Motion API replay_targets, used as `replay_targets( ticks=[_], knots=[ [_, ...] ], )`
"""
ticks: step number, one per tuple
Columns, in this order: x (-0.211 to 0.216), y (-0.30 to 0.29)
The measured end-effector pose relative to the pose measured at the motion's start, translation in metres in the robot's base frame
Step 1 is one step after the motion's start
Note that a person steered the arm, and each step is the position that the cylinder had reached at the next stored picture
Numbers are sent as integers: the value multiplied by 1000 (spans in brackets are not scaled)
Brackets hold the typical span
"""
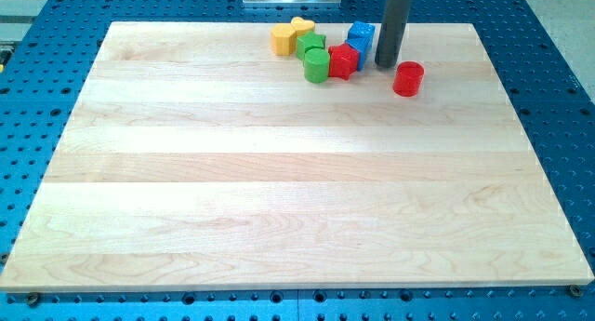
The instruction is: Form a horizontal line with the red blocks blue triangle
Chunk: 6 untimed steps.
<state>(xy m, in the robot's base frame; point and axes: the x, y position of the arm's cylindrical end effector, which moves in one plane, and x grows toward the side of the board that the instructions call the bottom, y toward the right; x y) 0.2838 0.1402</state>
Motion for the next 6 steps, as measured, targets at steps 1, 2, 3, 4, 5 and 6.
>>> replay_targets(
  ticks=[1,2,3,4,5,6],
  knots=[
    [47,-34],
    [85,-133],
    [25,-143],
    [-18,-138],
    [-33,-120],
    [-11,-96]
  ],
)
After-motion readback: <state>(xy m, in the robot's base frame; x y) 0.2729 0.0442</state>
